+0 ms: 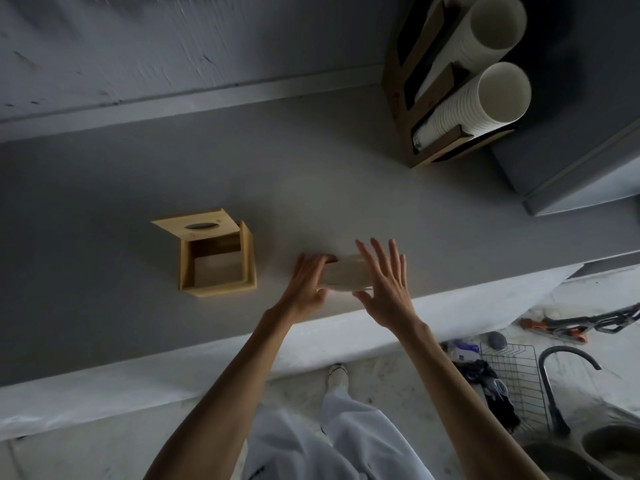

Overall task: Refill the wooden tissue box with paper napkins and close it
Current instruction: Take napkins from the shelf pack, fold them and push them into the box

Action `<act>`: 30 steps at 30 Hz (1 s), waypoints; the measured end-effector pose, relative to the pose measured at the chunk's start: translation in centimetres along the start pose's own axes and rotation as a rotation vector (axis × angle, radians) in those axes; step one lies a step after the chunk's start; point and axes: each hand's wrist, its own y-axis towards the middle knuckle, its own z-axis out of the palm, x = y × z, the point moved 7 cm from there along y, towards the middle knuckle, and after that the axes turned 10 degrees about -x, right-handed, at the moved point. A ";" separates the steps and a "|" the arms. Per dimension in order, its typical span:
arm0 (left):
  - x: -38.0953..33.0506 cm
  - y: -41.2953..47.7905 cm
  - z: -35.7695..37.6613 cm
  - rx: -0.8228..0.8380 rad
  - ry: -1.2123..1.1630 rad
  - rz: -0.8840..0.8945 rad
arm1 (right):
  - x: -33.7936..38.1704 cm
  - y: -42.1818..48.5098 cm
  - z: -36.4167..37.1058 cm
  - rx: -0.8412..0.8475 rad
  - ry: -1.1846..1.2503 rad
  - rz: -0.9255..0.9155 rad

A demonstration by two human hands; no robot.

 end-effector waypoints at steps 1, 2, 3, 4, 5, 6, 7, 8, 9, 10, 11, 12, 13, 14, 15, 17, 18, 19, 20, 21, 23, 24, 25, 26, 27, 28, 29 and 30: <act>0.0 0.0 0.1 -0.003 0.001 -0.002 | 0.4 0.3 -0.1 0.005 -0.066 -0.043; 0.2 0.0 0.2 -0.010 0.004 -0.005 | 0.9 0.6 -0.2 0.005 -0.122 -0.089; 0.3 -0.1 0.3 -0.017 0.007 -0.007 | 1.3 1.0 -0.1 0.006 -0.163 -0.140; 0.4 -0.1 0.3 -0.023 0.009 -0.013 | 1.7 1.3 -0.1 0.005 -0.193 -0.187; 0.5 -0.2 0.3 -0.031 0.011 -0.021 | 1.9 1.5 -0.2 0.002 -0.210 -0.217; 0.6 -0.2 0.2 -0.040 0.015 -0.028 | 1.8 1.7 -0.3 0.004 -0.215 -0.224; 0.5 -0.2 0.2 -0.046 0.022 -0.028 | 1.5 1.9 -0.5 0.006 -0.212 -0.212; 0.5 -0.1 0.0 -0.049 0.028 -0.023 | 1.1 2.0 -0.6 0.015 -0.205 -0.192; 0.4 0.0 0.0 -0.043 0.028 -0.023 | 0.5 2.0 -0.8 0.029 -0.189 -0.161; 0.4 0.1 0.0 -0.033 0.023 -0.032 | -0.1 2.0 -0.8 0.050 -0.155 -0.124; 0.4 0.2 0.0 -0.015 0.015 -0.050 | -0.6 1.9 -0.8 0.077 -0.102 -0.084; 0.5 0.2 0.1 0.005 0.005 -0.068 | -0.9 1.9 -0.8 0.106 -0.039 -0.046; 0.5 0.2 0.1 0.023 -0.004 -0.089 | -1.1 1.8 -0.7 0.133 0.021 -0.011; 0.6 0.2 0.0 0.038 -0.011 -0.111 | -1.3 1.7 -0.6 0.156 0.068 0.024; 0.7 0.2 0.0 0.049 -0.019 -0.130 | -1.7 1.5 -0.4 0.176 0.101 0.065; 0.8 0.0 0.0 0.062 -0.027 -0.150 | -2.2 1.2 0.1 0.204 0.140 0.123; 0.9 0.0 -0.1 0.066 -0.024 -0.153 | -2.4 1.1 0.4 0.215 0.154 0.129; 0.9 0.0 -0.2 0.069 -0.019 -0.151 | -2.4 1.0 0.5 0.224 0.163 0.129; 0.9 0.0 -0.2 0.070 -0.017 -0.153 | -2.4 1.0 0.5 0.223 0.168 0.126; 0.9 0.0 -0.3 0.069 -0.022 -0.156 | -2.4 1.0 0.4 0.212 0.173 0.126; 0.9 -0.2 -0.6 0.053 -0.052 -0.171 | -2.2 1.2 -0.2 0.161 0.189 0.122; 0.9 -0.2 -0.8 0.035 -0.066 -0.167 | -2.1 1.2 -0.4 0.138 0.194 0.117; 0.8 -0.3 -1.0 0.020 -0.071 -0.154 | -2.0 1.1 -0.4 0.125 0.195 0.111; 0.7 -0.4 -1.1 0.013 -0.065 -0.142 | -2.0 0.9 -0.3 0.126 0.189 0.113; 0.7 -0.5 -1.1 0.011 -0.050 -0.138 | -2.0 0.8 -0.2 0.135 0.180 0.124; 0.9 -0.6 -1.1 0.010 -0.037 -0.147 | -2.0 0.6 0.0 0.144 0.173 0.138; 1.0 -0.7 -1.1 0.010 -0.035 -0.161 | -2.1 0.4 0.1 0.145 0.173 0.150; 1.0 -0.8 -1.0 0.007 -0.048 -0.174 | -2.0 0.3 0.0 0.132 0.180 0.152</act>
